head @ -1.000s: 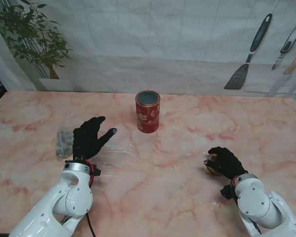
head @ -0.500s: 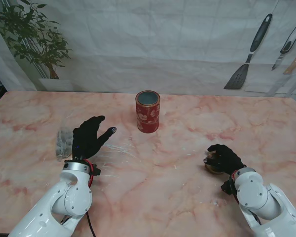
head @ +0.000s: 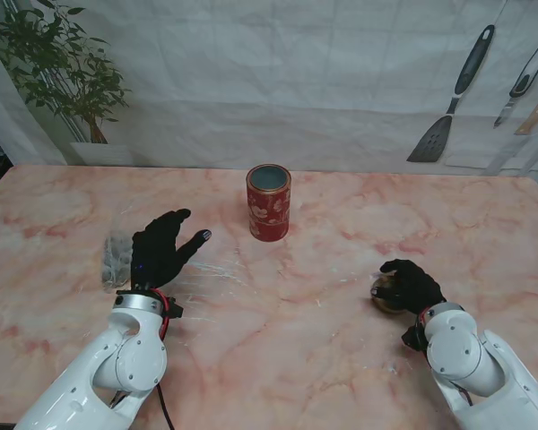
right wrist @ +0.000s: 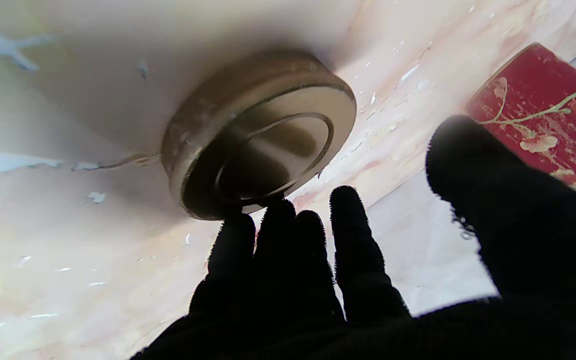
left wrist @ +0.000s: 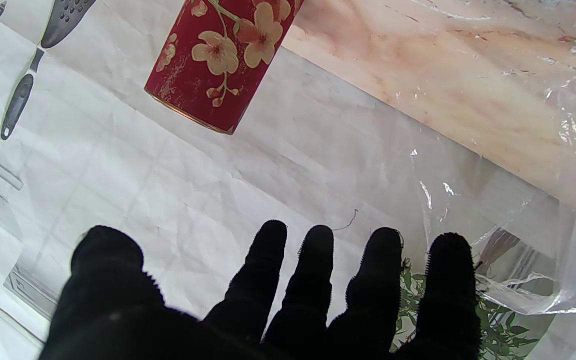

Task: Insert tea bags into the tea bag box

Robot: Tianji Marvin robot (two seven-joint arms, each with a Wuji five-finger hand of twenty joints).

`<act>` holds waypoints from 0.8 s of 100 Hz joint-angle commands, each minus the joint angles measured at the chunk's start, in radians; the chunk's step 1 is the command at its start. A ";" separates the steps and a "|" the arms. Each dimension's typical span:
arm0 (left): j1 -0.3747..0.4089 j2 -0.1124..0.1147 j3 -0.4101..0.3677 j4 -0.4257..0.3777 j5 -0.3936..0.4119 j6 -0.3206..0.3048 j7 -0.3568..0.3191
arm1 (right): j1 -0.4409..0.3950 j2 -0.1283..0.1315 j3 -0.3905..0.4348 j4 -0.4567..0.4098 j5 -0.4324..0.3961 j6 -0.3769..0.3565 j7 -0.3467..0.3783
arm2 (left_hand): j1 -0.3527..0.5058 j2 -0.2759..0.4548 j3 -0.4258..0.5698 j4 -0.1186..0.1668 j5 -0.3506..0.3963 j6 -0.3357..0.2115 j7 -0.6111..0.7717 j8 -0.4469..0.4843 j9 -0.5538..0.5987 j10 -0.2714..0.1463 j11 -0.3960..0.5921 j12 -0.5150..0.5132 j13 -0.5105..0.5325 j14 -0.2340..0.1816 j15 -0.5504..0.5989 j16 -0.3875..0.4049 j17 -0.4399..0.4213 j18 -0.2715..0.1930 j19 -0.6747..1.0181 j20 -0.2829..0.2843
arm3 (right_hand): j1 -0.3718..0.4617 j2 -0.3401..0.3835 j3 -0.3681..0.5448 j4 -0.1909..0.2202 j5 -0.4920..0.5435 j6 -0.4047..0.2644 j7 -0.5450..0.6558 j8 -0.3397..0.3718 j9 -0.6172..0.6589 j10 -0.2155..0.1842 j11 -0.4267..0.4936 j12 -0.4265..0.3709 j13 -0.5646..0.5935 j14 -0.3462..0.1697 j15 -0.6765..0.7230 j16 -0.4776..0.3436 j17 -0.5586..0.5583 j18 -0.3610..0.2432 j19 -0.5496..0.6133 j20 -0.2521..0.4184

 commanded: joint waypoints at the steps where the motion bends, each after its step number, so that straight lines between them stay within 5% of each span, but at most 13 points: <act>1: 0.004 -0.004 -0.002 -0.010 -0.004 -0.001 -0.014 | -0.027 -0.011 -0.002 0.024 0.004 -0.004 0.011 | 0.014 0.000 0.006 0.037 0.017 -0.001 0.001 0.010 0.012 -0.024 -0.006 0.019 0.010 -0.034 0.011 0.012 -0.001 -0.022 0.030 0.020 | -0.001 -0.034 0.024 -0.009 -0.019 -0.007 0.014 -0.002 -0.029 -0.003 0.011 0.015 -0.006 0.087 0.025 0.009 0.067 0.200 0.082 -0.023; 44: 0.008 -0.005 -0.006 -0.015 -0.010 0.001 -0.014 | -0.045 -0.034 0.009 -0.001 -0.039 -0.020 -0.124 | 0.018 -0.002 0.005 0.037 0.027 0.001 0.005 0.013 0.024 -0.022 0.000 0.021 0.020 -0.035 0.015 0.015 0.002 -0.027 0.037 0.023 | -0.014 -0.054 0.049 -0.015 0.024 -0.010 0.052 -0.003 -0.029 0.004 0.130 0.032 0.016 0.098 0.072 0.018 0.081 0.198 0.142 -0.050; 80: 0.009 -0.006 -0.006 -0.016 -0.027 -0.009 -0.018 | -0.034 -0.001 0.004 -0.006 -0.082 0.018 0.026 | 0.018 -0.001 0.005 0.037 0.030 -0.001 0.006 0.015 0.027 -0.025 0.001 0.022 0.027 -0.038 0.018 0.016 0.003 -0.029 0.040 0.025 | -0.023 -0.049 0.014 -0.015 -0.004 -0.013 0.022 -0.020 -0.035 0.005 0.082 -0.005 -0.036 0.103 0.061 0.013 0.059 0.179 0.144 -0.063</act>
